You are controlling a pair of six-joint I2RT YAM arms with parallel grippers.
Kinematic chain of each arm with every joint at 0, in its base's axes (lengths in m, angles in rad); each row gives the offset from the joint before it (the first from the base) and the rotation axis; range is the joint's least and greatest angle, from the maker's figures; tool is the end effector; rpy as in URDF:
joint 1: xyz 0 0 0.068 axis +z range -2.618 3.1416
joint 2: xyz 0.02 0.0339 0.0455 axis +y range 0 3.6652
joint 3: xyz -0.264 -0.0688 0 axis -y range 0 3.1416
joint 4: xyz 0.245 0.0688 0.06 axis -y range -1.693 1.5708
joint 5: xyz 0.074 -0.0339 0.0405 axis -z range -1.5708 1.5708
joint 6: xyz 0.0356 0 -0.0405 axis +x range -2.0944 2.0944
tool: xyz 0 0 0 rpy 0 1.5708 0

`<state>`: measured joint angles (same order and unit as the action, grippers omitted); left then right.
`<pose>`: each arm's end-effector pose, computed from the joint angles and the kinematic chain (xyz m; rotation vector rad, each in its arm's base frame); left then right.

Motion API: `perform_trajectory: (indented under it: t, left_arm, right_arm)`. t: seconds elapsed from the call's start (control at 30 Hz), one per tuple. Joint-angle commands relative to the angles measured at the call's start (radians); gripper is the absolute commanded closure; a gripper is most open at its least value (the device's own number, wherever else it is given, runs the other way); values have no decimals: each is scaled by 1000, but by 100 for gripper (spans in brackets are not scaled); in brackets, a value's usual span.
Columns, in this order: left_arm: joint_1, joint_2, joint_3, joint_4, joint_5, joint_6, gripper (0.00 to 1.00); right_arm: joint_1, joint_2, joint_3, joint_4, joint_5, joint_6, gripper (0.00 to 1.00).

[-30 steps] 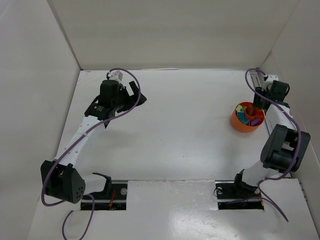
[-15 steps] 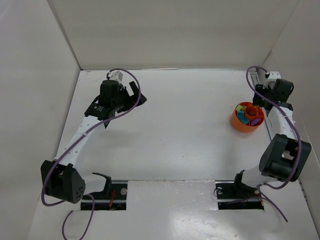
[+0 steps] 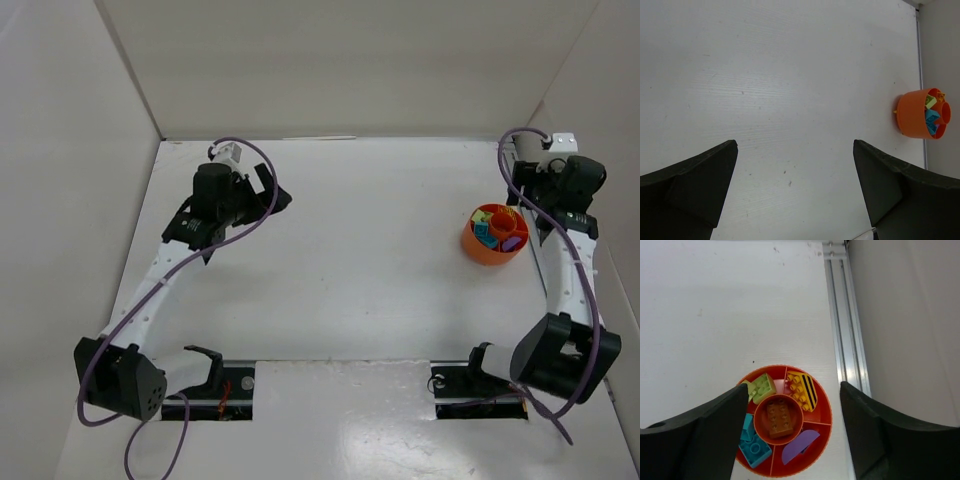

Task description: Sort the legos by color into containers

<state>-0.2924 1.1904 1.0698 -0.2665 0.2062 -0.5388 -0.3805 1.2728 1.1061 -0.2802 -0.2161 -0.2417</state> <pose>0.2595 -0.0857 0.3476 -0.1088 2.0220 -0.7395 0.2741 -0.1014 0.3374 0.0024 2.0111 -0.1795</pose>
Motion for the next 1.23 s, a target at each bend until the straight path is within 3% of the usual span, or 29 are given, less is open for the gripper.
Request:
perform_trajectory:
  t: [0.0, 0.13, 0.23, 0.4, 0.67, 0.87, 1.03, 1.2]
  left_arm:
    - [2, -103, -16, 15, -33, 25, 0]
    - [2, -175, -36, -25, -100, 45, 0]
    - [2, -241, -36, -77, -151, 45, 0]
    - [2, -356, -103, -118, -160, 36, 0]
    - [2, -489, -183, -207, -211, 7, 0]
    - [2, -549, -226, -227, -235, 7, 0]
    - [2, -584, -237, -227, -226, -4, 0]
    - [2, -584, -237, -227, -226, -4, 0]
  right_arm:
    - [-8, -102, 22, 3, -86, -13, 19]
    - [-8, -122, -2, -22, -270, -24, 0]
    - [-8, -188, -57, 9, -452, -24, 0]
    - [116, -314, -117, 18, -542, -51, 0]
    - [458, -532, -261, -5, -254, -33, 0]
    - [785, -478, -311, 53, -63, 54, 0]
    - [1040, -359, -286, 69, 212, 123, 0]
    - [1052, -313, -276, 121, 222, 147, 0]
